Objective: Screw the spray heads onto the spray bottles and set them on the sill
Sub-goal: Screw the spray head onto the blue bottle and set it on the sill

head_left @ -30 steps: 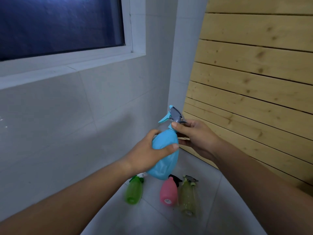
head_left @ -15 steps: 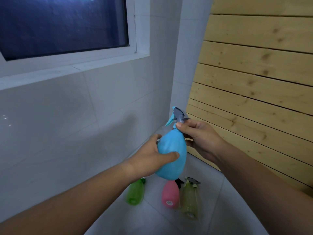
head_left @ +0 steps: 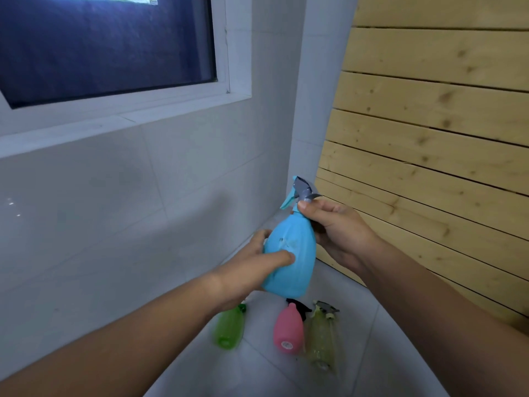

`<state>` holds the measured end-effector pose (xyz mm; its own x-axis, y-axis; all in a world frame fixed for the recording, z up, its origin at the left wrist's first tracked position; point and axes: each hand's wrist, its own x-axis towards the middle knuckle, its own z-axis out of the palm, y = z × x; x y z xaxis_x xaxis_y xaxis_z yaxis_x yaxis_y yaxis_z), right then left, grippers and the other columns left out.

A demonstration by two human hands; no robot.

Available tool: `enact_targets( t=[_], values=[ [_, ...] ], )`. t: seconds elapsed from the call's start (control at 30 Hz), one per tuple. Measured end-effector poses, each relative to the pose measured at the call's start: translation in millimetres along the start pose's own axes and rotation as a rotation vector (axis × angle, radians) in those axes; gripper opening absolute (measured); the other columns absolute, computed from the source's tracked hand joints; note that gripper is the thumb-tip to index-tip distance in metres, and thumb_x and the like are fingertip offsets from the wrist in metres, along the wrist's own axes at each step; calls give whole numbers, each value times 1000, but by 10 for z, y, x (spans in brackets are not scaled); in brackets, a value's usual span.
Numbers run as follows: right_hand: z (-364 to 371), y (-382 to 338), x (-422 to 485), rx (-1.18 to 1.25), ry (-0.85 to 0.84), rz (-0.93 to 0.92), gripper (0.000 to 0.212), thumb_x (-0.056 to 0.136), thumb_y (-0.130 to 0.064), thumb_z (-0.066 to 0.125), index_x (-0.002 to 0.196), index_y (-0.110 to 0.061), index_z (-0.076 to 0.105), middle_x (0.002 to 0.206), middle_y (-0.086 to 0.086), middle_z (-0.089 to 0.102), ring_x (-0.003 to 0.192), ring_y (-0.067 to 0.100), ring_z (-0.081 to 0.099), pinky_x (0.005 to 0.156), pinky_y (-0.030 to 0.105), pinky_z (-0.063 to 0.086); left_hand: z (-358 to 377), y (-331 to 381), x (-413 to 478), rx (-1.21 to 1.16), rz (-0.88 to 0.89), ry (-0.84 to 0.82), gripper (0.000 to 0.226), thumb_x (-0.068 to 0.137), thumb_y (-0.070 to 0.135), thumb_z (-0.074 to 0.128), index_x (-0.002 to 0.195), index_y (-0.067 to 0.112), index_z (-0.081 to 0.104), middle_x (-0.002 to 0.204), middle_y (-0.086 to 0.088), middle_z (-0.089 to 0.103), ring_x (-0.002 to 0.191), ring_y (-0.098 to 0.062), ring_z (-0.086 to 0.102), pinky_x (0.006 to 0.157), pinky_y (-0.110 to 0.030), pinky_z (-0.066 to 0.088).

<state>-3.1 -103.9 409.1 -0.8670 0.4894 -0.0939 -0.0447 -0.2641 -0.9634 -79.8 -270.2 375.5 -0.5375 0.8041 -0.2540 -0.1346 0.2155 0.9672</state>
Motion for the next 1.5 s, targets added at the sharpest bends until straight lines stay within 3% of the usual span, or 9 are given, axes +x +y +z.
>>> enact_targets(
  t=[0.1, 0.2, 0.43, 0.6, 0.77, 0.9, 1.13, 1.33, 1.5],
  values=[
    [-9, 19, 2, -36, 5, -9, 13, 85, -20, 74, 93, -11, 76, 91, 6, 78, 84, 17, 74, 70, 28, 58, 1, 12, 25, 133, 76, 154, 69, 64, 33, 95, 122, 24, 58, 108, 2, 72, 86, -11, 76, 65, -26, 63],
    [5, 48, -6, -22, -4, -3, 17, 85, -21, 74, 98, -11, 76, 98, 8, 77, 89, 19, 74, 75, 32, 58, 53, -26, 29, 275, 116, 245, 86, 44, 54, 95, 117, 27, 58, 109, 3, 68, 92, -13, 72, 66, -26, 61],
    [-48, 32, -3, -10, 16, 19, 15, 86, -20, 72, 95, -9, 75, 86, 6, 76, 76, 15, 73, 66, 27, 57, -84, 22, 39, 2, -90, -4, 64, 67, 45, 77, 125, 29, 54, 118, -5, 74, 101, -21, 76, 84, -47, 64],
    [-27, 21, 9, -17, -18, 19, 20, 88, -18, 71, 99, -3, 73, 92, 12, 74, 84, 21, 71, 72, 30, 57, -7, 2, 10, 137, -20, 81, 81, 51, 58, 90, 122, 30, 63, 113, 3, 76, 96, -16, 77, 85, -45, 64],
    [40, 43, 11, -26, 26, -31, 18, 85, -20, 73, 95, -6, 76, 91, 10, 76, 80, 19, 72, 67, 27, 57, 66, 0, -18, 59, -21, 92, 92, 48, 56, 91, 123, 24, 50, 115, -1, 69, 92, -17, 77, 70, -37, 66],
    [0, 17, 37, 37, 16, 3, 23, 85, -22, 73, 97, -2, 74, 92, 17, 73, 80, 25, 69, 71, 34, 57, 41, 24, -34, -234, -85, -96, 54, 76, 37, 67, 123, 14, 55, 114, -11, 72, 99, -28, 76, 76, -50, 63],
    [-14, 49, 10, -40, 10, 2, 9, 83, -22, 75, 84, -13, 78, 82, 4, 76, 74, 15, 71, 65, 29, 56, 34, 71, -24, 151, -60, 42, 72, 59, 48, 90, 121, 24, 64, 116, -3, 75, 98, -21, 77, 85, -48, 64],
    [-3, 11, 3, -47, 14, -10, 15, 83, -26, 76, 88, -13, 78, 87, 8, 76, 76, 18, 73, 67, 30, 57, -30, 61, -10, -213, -133, -147, 52, 80, 38, 62, 128, 17, 62, 113, -7, 76, 104, -24, 73, 95, -50, 56],
    [42, 59, -24, -49, 3, -37, 11, 85, -21, 74, 75, -16, 78, 76, 4, 76, 68, 14, 72, 61, 25, 56, -35, 45, -16, 36, -79, 7, 69, 61, 46, 89, 122, 23, 67, 111, 1, 79, 98, -17, 78, 80, -40, 65]
  ],
)
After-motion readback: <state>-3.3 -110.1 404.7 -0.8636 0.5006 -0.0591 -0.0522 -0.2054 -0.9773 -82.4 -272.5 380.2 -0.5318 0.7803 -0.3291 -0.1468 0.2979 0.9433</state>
